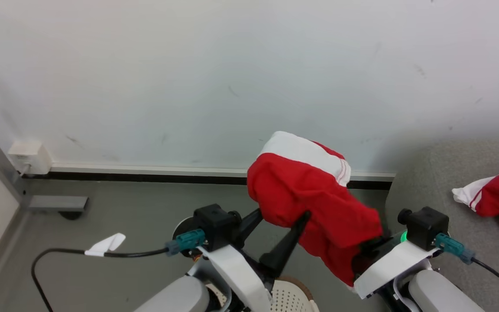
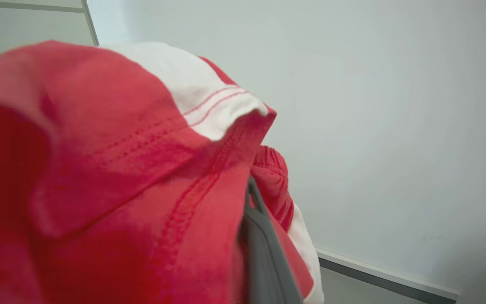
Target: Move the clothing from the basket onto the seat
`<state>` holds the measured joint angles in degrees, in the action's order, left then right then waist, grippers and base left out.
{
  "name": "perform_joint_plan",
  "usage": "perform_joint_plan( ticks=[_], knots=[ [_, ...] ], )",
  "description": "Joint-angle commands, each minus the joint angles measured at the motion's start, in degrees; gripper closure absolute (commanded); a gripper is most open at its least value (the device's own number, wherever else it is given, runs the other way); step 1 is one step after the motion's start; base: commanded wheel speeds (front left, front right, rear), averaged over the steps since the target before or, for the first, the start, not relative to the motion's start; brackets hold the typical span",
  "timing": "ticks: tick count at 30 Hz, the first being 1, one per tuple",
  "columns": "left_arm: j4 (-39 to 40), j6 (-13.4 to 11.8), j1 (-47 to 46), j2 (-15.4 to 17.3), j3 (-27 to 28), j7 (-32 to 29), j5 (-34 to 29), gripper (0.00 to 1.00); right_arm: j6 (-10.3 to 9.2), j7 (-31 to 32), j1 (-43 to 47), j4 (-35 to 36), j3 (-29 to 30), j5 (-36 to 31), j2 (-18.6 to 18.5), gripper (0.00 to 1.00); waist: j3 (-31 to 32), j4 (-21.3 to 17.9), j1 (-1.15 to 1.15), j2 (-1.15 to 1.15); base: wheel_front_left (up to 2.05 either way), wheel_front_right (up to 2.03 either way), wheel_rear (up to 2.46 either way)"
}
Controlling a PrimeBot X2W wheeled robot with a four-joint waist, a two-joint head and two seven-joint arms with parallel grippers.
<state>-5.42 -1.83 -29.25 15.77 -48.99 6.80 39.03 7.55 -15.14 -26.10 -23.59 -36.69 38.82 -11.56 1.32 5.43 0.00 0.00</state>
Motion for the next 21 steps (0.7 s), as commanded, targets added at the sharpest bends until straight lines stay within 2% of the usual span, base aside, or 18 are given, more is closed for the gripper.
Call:
perform_joint_plan(
  ticks=[1, 10, 21],
  knots=[
    [0.1, -0.1, 0.6, 0.3, -0.2, -0.1, -0.6, 0.00, -0.13, 0.0, 0.4, 0.6, 0.4, -0.4, -0.6, 1.00, -0.1, -0.8, 0.00, 0.00, 0.00, 0.00, 0.00],
    [0.8, -0.3, 0.6, 0.9, -1.3, 0.0, -1.8, 0.00, -0.13, 0.0, 0.7, 4.8, 6.2, -2.3, -4.2, 1.00, -1.0, -7.4, 0.00, 0.00, 0.00, 0.00, 0.00],
    [0.1, -0.5, -1.3, 1.9, -2.8, 0.8, -5.1, 0.00, -0.13, 0.0, 1.9, 9.5, 14.1, -3.3, -7.8, 1.00, -2.7, -20.1, 0.00, 0.00, 0.00, 0.00, 0.00]
  ],
)
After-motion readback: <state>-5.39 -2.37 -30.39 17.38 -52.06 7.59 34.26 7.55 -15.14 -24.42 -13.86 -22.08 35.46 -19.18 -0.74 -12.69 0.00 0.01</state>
